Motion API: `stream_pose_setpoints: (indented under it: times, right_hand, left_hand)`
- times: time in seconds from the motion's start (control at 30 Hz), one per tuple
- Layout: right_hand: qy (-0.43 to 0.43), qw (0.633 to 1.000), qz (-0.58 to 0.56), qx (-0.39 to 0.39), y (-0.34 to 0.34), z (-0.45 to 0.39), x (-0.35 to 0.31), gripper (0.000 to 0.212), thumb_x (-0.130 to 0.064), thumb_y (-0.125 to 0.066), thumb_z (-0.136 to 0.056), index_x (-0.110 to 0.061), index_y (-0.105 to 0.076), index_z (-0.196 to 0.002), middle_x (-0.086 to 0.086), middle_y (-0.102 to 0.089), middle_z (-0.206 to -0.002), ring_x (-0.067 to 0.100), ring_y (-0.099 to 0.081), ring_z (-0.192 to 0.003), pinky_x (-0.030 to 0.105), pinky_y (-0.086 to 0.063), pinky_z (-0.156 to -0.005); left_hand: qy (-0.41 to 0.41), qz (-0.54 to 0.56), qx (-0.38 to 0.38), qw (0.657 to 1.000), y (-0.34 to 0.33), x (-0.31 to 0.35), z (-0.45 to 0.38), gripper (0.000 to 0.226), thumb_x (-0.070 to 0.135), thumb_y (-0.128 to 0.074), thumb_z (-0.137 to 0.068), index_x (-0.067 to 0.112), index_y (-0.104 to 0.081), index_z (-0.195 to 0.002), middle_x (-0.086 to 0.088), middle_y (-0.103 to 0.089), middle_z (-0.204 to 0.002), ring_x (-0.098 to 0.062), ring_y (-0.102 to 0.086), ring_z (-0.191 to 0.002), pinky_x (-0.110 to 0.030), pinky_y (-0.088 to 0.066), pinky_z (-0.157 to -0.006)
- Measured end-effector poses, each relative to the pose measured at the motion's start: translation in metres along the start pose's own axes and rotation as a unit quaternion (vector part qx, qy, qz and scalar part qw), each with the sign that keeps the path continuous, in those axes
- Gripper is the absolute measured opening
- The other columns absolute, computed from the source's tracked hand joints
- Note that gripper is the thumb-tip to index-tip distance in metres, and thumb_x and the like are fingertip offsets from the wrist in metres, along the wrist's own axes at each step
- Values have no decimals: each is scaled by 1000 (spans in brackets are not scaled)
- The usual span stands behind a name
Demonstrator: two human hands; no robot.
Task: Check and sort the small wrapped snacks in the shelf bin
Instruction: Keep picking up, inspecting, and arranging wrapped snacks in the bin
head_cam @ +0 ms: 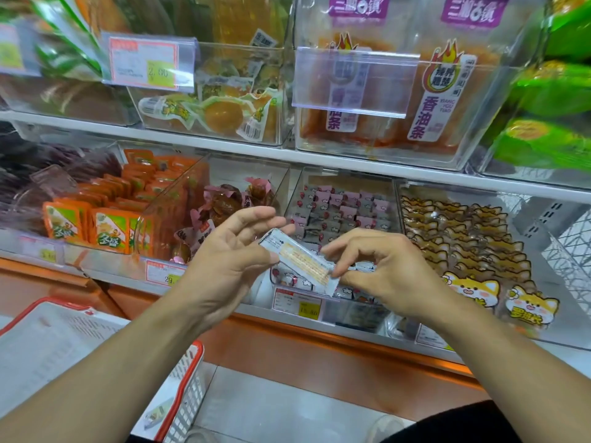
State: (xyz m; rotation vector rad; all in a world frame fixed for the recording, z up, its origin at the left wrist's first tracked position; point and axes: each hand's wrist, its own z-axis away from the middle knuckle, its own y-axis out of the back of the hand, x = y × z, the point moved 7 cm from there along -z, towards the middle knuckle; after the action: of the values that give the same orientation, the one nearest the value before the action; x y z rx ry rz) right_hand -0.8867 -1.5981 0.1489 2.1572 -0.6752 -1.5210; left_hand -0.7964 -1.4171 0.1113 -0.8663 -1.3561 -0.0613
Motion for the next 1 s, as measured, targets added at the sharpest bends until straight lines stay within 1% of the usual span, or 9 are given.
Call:
stream_pose_setpoints:
  times: [0.13,0.23,0.33,0.5,0.57,0.63,0.77,0.9,1.0]
  right_hand:
    - [-34,984,-170,33,1,-2,1,23,7,-80,-76,-15,-75,-74,0,-76,-108,17,-72,-102,28,-59,-83]
    - [-109,926,-351,86,0,-2,11,14,-6,-77,-77,-9,-64,-78,11,-76,-106,24,-73,-98,28,-60,-80]
    - [-192,868,-448,97,-5,-1,25,21,-21,-73,-81,-7,-58,-86,20,-74,-107,29,-73,-97,31,-63,-77]
    - [-209,860,-454,99,2,-1,35,44,-14,-76,-78,-2,-53,-114,20,-74,-108,31,-73,-99,31,-62,-77]
    - [-200,879,-400,166,17,1,41,42,-13,-79,-76,-4,-56,-110,17,-76,-105,32,-72,-104,35,-62,-83]
    - [-180,913,-257,261,44,5,45,36,-17,-86,-75,-16,-62,-102,6,-78,-98,24,-73,-100,36,-60,-86]
    - [-128,928,-78,342,82,8,47,32,-20,-89,-75,-29,-66,-95,-12,-75,-90,5,-71,-89,26,-56,-82]
    - [-129,946,5,298,81,4,55,34,-18,-87,-77,-37,-63,-92,-18,-71,-99,3,-68,-96,31,-55,-87]
    - [-150,958,104,223,74,1,58,30,-32,-85,-77,-39,-63,-97,-21,-68,-89,0,-64,-81,25,-49,-69]
  left_hand:
    - [22,-23,19,999,2,-3,-1,41,1,-79,-75,8,-69,-114,-16,-69,-126,-30,-68,-116,-35,-60,-88]
    - [39,-32,24,998,-2,-10,0,44,4,-77,-75,6,-69,-118,-18,-72,-119,-30,-73,-104,-25,-60,-77]
    - [34,-92,49,994,-7,-17,0,51,12,-80,-71,3,-66,-119,-17,-76,-109,-29,-76,-90,-24,-61,-72]
    - [23,-161,63,985,-21,-23,-5,46,22,-82,-72,6,-70,-113,-14,-78,-95,-25,-75,-77,-21,-58,-62]
    - [10,-187,65,980,-28,-24,-11,43,22,-82,-79,9,-68,-117,-9,-79,-97,-23,-76,-82,-22,-59,-66]
    - [-18,-267,67,961,-36,-26,-19,39,23,-78,-87,14,-65,-122,-1,-78,-100,-15,-76,-88,-26,-60,-76]
    - [-78,-523,7,849,-63,-42,-30,37,30,-67,-96,19,-64,-131,9,-69,-123,-4,-62,-111,-26,-49,-98]
    - [-112,-721,-67,680,-88,-65,-39,50,51,-52,-99,23,-55,-141,1,-55,-142,-21,-41,-133,-38,-31,-111]
    - [-66,-789,-71,607,-87,-83,-45,62,70,-36,-95,32,-51,-142,-2,-41,-152,-26,-25,-144,-49,-15,-121]
